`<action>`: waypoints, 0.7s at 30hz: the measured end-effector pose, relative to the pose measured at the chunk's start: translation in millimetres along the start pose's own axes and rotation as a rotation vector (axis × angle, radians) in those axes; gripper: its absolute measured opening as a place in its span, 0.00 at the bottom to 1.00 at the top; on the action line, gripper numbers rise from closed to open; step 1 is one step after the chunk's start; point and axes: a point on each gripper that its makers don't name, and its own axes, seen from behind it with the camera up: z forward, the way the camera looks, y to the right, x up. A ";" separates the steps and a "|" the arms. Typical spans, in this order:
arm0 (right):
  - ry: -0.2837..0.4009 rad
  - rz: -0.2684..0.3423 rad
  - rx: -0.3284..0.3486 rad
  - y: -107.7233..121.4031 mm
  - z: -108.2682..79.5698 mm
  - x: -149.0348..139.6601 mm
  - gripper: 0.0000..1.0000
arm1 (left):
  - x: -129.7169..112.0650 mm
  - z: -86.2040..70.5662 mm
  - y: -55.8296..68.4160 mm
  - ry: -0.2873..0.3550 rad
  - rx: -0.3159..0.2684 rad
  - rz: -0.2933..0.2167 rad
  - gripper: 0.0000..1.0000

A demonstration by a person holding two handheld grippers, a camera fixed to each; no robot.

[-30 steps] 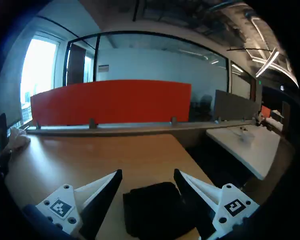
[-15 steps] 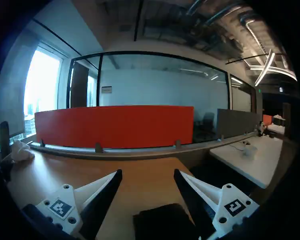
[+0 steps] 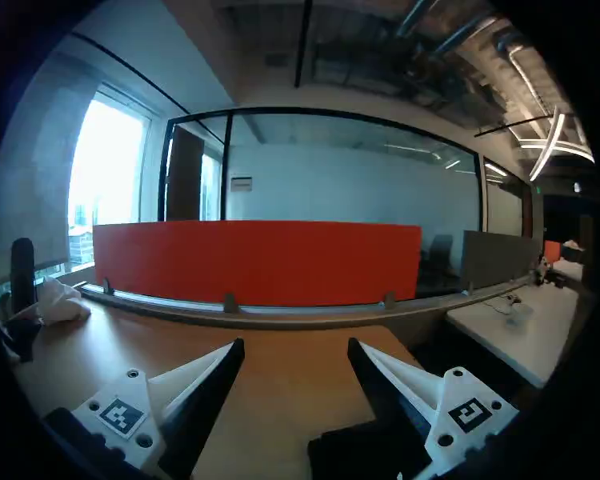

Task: Fold towel

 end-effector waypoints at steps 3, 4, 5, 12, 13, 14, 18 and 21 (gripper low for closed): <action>-0.001 0.013 0.011 -16.2 -0.2 4.1 1.00 | 11.9 3.0 -5.8 0.021 0.007 -0.003 0.97; 0.000 0.016 0.015 -21.4 -0.2 4.9 1.00 | 16.6 3.9 -7.8 0.031 0.010 -0.003 0.96; 0.002 0.018 0.020 -27.3 -0.1 5.9 1.00 | 22.0 4.9 -10.1 0.041 0.013 -0.004 0.96; 0.009 0.009 0.053 -61.6 -1.3 14.0 1.00 | 63.5 11.4 -23.8 0.122 0.024 -0.009 0.96; 0.009 0.007 0.058 -65.9 -1.5 14.8 1.00 | 69.1 12.1 -25.6 0.133 0.025 -0.009 0.96; 0.009 0.006 0.063 -70.9 -1.7 15.7 1.00 | 75.4 12.9 -27.7 0.145 0.028 -0.009 0.96; 0.018 0.010 0.074 -87.1 -0.7 19.6 1.00 | 96.3 15.9 -33.5 0.185 0.030 -0.014 0.96; 0.022 0.014 0.081 -99.1 -0.2 22.3 1.00 | 110.0 18.0 -36.6 0.213 0.031 -0.018 0.96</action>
